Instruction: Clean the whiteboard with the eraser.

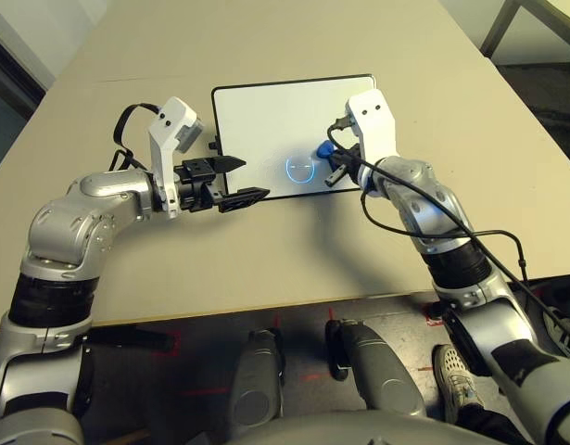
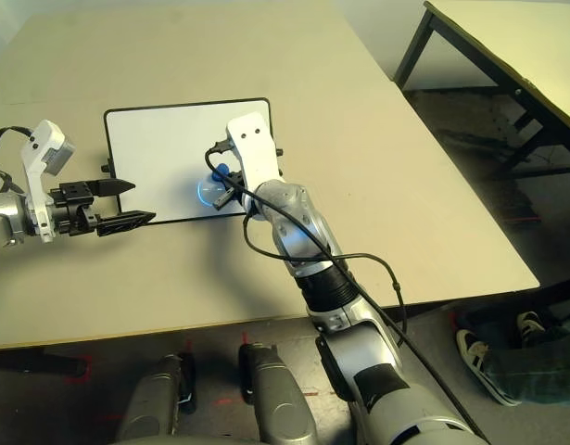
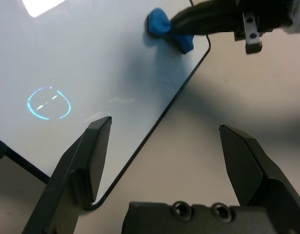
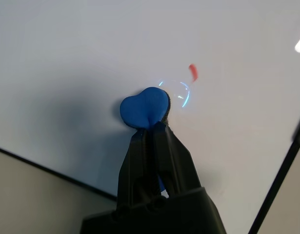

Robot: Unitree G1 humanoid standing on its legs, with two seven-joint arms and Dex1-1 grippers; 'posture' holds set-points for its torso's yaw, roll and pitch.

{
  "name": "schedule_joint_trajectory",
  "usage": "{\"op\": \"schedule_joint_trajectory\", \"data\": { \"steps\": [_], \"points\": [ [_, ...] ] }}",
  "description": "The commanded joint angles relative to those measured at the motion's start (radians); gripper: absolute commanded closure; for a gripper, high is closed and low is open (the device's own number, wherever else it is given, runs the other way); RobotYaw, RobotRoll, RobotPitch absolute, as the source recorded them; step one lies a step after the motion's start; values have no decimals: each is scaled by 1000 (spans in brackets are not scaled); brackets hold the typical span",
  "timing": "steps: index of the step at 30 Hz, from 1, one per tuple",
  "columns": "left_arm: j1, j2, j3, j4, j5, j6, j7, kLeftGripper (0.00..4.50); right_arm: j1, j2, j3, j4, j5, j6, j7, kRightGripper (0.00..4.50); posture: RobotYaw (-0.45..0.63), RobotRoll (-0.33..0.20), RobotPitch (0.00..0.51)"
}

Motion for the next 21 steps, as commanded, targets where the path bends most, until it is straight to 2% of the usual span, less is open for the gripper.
{"op": "schedule_joint_trajectory", "data": {
  "steps": [1, 21],
  "points": [
    [13, 2, -13, -17, 0, 11, -4, 0, -19, -1, -25, -9, 12, 44, -15, 4499, -95, 0, 201],
    [34, -5, -15, -15, 4, -4, -8, 0, -139, -30, -75, -10, 44, 68, -32, 4499, -99, 0, 194]
  ]
}}
